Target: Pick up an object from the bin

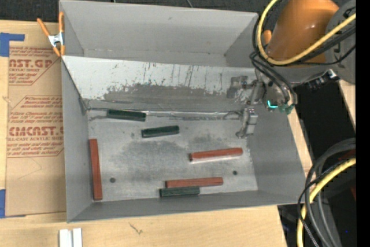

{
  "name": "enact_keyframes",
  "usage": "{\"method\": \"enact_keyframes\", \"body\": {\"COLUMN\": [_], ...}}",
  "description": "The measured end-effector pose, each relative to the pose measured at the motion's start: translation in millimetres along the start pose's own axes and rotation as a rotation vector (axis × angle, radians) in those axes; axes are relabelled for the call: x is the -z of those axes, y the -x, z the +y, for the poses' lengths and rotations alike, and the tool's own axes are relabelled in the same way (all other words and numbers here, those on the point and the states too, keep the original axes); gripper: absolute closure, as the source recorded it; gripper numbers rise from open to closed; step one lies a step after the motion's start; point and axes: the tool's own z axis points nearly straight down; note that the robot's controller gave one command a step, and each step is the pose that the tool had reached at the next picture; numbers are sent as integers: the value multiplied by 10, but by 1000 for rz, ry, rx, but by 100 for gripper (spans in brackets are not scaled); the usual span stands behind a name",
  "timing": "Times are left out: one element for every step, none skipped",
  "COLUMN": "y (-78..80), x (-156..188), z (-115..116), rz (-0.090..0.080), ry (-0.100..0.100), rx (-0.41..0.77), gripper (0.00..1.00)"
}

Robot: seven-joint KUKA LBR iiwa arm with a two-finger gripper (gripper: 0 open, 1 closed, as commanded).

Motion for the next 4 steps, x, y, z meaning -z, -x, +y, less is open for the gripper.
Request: {"method": "enact_keyframes", "body": {"y": [0,-64,-408,-437], "x": [20,-46,-621,-1379], "z": [2,-58,-94,175], "rz": [-2,-13,-12,-6], "ry": [0,-1,-2,1], "rx": [0,71,138,25], "gripper": [0,0,0,100]}}
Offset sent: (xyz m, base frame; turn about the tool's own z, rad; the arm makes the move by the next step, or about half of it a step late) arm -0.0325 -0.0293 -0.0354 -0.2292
